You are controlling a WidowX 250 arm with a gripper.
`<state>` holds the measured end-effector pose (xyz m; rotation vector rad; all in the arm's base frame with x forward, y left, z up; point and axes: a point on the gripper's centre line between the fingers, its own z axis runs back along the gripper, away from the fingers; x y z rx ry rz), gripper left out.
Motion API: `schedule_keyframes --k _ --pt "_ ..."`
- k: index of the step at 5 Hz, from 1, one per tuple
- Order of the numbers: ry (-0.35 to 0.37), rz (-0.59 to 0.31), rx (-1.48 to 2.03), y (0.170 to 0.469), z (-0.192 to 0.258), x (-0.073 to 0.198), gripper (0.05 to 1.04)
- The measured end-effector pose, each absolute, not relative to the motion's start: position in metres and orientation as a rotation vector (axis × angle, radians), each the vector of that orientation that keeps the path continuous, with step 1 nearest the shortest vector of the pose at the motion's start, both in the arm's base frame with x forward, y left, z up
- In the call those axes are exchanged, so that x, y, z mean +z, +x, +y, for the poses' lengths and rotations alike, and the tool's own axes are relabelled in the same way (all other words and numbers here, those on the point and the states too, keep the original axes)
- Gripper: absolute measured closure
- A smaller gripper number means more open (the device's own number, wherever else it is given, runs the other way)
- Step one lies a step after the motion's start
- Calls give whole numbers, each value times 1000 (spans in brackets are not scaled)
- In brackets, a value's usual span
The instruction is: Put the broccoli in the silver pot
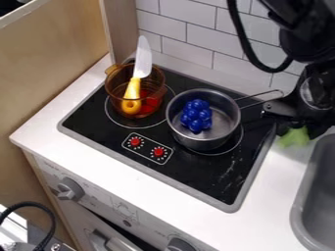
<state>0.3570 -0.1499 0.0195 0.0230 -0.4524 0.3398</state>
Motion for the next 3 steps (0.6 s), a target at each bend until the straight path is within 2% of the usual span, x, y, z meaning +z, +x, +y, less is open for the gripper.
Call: schedule_keyframes --k 1,2,3 --pt "51 -413 369 351 -152 21 567" --pt "100 -343 402 341 -160 36 567" --pt "134 -282 419 334 -165 70 567"
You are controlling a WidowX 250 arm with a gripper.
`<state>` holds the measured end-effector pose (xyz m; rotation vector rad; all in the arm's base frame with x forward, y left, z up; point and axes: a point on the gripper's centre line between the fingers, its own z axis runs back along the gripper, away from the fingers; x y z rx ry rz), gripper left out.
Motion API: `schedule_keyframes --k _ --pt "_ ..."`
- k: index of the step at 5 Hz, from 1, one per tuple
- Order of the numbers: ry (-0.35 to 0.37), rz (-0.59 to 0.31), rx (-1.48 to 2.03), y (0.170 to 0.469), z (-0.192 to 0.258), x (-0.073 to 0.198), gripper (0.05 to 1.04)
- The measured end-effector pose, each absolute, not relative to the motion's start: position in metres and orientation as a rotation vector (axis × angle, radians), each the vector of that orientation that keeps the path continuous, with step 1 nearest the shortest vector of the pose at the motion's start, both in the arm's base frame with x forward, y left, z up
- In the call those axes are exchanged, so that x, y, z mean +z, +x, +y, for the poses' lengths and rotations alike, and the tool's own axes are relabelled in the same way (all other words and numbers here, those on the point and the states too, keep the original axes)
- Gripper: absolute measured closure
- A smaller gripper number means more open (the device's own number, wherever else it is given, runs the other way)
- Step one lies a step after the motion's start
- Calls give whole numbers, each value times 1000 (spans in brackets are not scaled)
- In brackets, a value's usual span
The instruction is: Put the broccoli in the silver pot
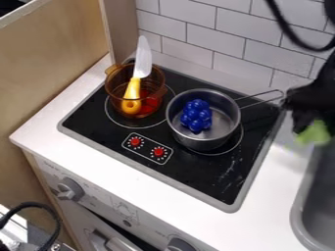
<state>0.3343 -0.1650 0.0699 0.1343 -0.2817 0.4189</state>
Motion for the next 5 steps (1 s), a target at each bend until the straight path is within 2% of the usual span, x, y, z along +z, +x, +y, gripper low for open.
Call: schedule_keyframes --k 1,2,5 --pt "170 -242 371 333 -158 88 567" --pt "171 -249 330 339 -140 101 567" --pt "157 -288 221 336 -72 86 567"
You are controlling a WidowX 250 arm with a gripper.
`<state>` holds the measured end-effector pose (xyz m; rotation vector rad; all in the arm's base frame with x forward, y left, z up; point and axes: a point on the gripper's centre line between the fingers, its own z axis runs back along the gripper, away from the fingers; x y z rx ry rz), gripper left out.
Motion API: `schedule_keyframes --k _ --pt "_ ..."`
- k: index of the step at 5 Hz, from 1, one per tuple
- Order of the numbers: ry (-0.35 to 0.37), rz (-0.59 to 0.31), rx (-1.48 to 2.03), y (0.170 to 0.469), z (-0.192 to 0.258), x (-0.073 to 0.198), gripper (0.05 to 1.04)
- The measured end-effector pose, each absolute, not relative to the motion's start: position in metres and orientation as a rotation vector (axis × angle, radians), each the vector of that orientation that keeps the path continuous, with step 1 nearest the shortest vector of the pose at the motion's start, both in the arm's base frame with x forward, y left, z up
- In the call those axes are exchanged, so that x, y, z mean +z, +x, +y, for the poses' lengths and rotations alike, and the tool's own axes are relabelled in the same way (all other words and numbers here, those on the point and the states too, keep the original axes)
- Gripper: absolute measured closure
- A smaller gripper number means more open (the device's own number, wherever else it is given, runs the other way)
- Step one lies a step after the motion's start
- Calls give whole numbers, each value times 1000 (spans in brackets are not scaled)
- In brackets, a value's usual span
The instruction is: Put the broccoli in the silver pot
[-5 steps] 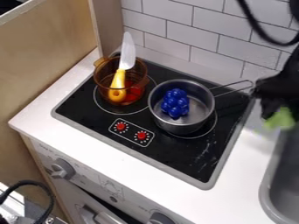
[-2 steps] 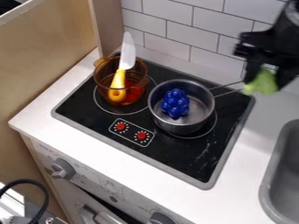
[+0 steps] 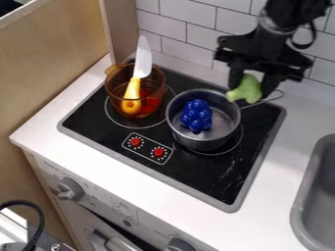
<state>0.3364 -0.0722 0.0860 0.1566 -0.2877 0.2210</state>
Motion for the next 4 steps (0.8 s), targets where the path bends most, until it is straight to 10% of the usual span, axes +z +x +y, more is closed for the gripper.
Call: schedule_keyframes --k 4 --pt "90 -347 190 335 -41 55 455"
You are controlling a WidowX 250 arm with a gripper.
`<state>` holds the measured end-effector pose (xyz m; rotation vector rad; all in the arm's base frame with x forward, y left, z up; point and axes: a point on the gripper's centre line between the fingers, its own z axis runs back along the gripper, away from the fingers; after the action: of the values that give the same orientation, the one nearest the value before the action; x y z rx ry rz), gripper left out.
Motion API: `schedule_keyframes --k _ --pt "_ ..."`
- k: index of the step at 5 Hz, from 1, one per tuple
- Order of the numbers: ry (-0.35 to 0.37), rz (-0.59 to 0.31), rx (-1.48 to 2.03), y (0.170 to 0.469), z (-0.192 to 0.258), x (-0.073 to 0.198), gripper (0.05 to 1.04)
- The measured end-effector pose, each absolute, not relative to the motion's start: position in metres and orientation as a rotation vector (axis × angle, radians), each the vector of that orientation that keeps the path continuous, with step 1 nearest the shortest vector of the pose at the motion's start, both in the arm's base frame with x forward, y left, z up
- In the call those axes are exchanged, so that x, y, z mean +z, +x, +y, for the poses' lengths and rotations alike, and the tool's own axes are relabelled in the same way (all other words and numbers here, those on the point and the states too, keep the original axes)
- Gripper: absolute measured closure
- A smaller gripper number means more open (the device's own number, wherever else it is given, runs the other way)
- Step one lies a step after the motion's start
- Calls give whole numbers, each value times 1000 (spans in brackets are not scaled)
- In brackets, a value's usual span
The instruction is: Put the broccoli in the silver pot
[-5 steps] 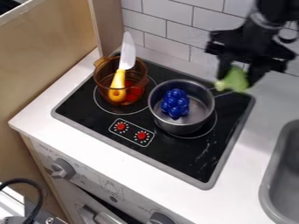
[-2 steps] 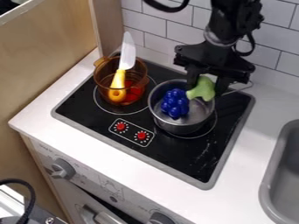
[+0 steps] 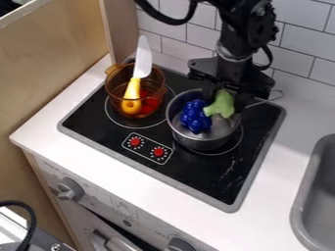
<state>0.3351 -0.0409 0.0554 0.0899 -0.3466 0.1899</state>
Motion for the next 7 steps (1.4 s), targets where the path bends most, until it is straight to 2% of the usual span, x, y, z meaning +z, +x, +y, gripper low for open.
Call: schedule_keyframes --k 1,2,4,6,7 --pt "91 -339 172 335 -40 55 177" --pt "91 -302 185 331 -40 55 77" --pt "110 -264 226 327 -57 85 83" --pt "132 -199 276 303 -63 112 83" --pt "127 -196 262 299 -60 122 83"
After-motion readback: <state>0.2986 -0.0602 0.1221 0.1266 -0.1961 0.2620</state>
